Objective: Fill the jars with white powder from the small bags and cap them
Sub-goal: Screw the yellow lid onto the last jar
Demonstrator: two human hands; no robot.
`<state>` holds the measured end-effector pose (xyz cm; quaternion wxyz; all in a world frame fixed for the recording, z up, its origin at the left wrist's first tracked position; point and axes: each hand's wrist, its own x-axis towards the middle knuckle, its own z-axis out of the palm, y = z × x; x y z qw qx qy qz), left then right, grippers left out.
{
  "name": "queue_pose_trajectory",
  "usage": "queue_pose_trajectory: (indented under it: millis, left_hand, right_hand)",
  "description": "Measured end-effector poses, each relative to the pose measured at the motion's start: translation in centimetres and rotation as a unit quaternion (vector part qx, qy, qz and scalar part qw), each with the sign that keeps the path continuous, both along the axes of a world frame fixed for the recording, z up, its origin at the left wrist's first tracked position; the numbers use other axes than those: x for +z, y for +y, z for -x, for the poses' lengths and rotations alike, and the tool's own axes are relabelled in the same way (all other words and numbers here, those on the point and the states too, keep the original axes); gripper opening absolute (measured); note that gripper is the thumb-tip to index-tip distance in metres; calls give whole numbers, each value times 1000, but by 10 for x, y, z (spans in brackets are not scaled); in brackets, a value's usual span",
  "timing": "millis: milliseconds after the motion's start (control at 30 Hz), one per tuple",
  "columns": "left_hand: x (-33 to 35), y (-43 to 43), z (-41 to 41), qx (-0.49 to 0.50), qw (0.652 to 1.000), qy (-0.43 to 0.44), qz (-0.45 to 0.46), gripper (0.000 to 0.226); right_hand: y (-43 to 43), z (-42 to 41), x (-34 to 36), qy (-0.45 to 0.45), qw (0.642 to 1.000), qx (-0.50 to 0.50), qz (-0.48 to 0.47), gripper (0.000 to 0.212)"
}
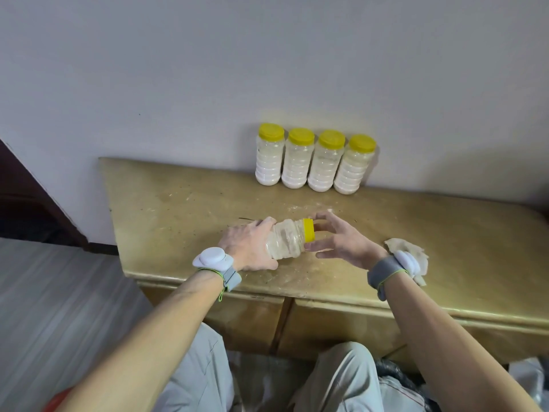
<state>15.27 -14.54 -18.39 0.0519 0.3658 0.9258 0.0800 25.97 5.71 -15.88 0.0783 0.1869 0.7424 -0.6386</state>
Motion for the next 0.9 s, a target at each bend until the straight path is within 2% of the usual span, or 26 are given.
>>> queue_pose_trajectory:
  millis: [100, 233, 333, 367, 467, 567, 600, 700, 733, 833, 900]
  left_hand:
    - [-2, 0, 0, -4, 1000, 5, 6, 81]
    - [-3, 0, 0, -10, 1000, 12, 13, 81]
    - [-4, 1, 1, -14, 1000, 15, 14, 81]
    - [-4, 1, 1, -18, 1000, 14, 16, 81]
    - [-4, 1, 2, -17, 1000, 14, 12, 82]
    - [-3, -2, 2, -4, 1000, 17, 2, 81]
    - [-3, -1, 2, -5, 1000, 17, 2, 81]
    - [-4, 1, 0, -17, 1000, 16, 6, 82]
    - [-5, 1, 1, -19, 1000, 16, 5, 82]
    - [-4, -2, 2, -16, 1000, 14, -1, 82]
    - [-3, -4, 2, -17, 1000, 14, -3, 83]
  right_hand:
    - [2, 0, -8, 0, 998, -4, 55, 56]
    - [2, 1, -15, -10, 997, -1, 72, 51]
    - [-3, 2, -17, -34, 999, -29, 20, 52]
    - [-6, 2, -16, -54, 998, -30, -21, 57]
    - [-12, 2, -13, -126, 985, -10, -116, 86]
    - [-6, 3, -12, -158, 982, -15, -99, 96]
    - [-3, 4, -12, -155, 984, -24, -79, 90]
    - [7, 4, -12, -110, 993, -26, 38, 44]
    - [8, 5, -13, -95, 992, -23, 75, 38]
    - [8, 6, -14, -77, 988, -18, 130, 46]
    - [3, 6, -11, -89, 991, -21, 97, 44]
